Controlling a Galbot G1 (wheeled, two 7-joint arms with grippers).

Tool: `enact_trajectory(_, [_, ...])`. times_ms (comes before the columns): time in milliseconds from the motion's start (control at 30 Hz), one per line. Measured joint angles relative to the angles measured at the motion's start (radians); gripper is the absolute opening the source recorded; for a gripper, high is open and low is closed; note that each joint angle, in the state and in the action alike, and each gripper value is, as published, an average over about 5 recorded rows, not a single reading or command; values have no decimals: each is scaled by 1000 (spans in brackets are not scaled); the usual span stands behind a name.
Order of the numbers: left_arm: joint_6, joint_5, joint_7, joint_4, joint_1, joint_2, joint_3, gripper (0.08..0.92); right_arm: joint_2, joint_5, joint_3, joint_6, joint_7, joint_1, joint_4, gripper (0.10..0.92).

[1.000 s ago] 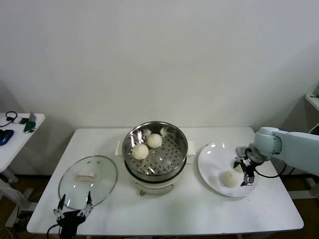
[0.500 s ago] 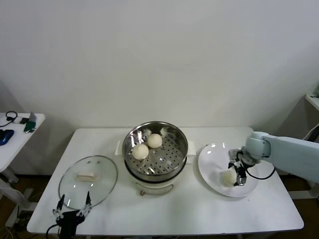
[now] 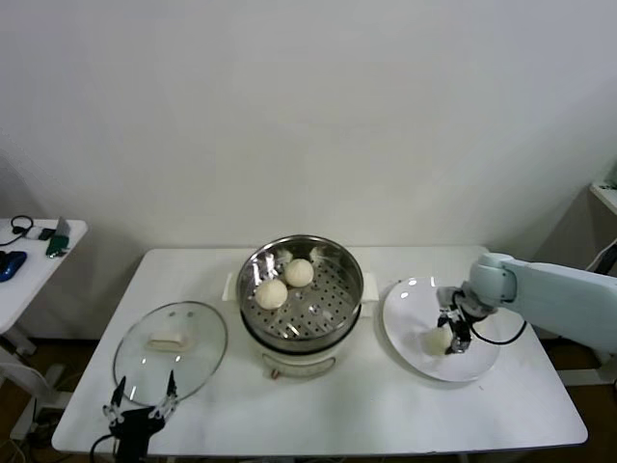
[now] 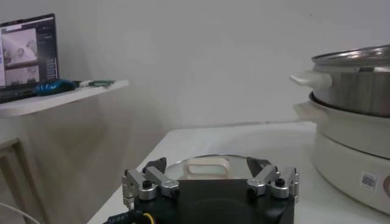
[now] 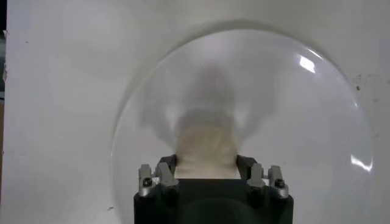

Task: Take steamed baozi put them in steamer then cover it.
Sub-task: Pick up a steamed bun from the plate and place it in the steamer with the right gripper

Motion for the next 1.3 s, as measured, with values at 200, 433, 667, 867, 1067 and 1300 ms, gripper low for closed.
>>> enact_trajectory(200, [1,6,-1,-1,-1,-3,2,823,24,5,-58,56,-37,112,7,646])
enact_trajectory(433, [4,14,-1,-5,-1,-6,4,823,96,27,-155,211,-87,358,26,653])
enact_trajectory(667, [4,15,-1,-5,-1,-4,3,823,200,27,-183,387,-109,582,113,658])
enact_trajectory(867, [4,19,-1,-8,1,-3,10,823,299,-16,-176,493,-96,664,229,656])
enact_trajectory(1067, [4,20,-1,-9,0,-2,10,823,407,-88,-177,550,-71,653,284,661])
enact_trajectory(1300, [4,20,-1,-11,6,-2,9,823,527,-170,-177,586,-45,570,266,662])
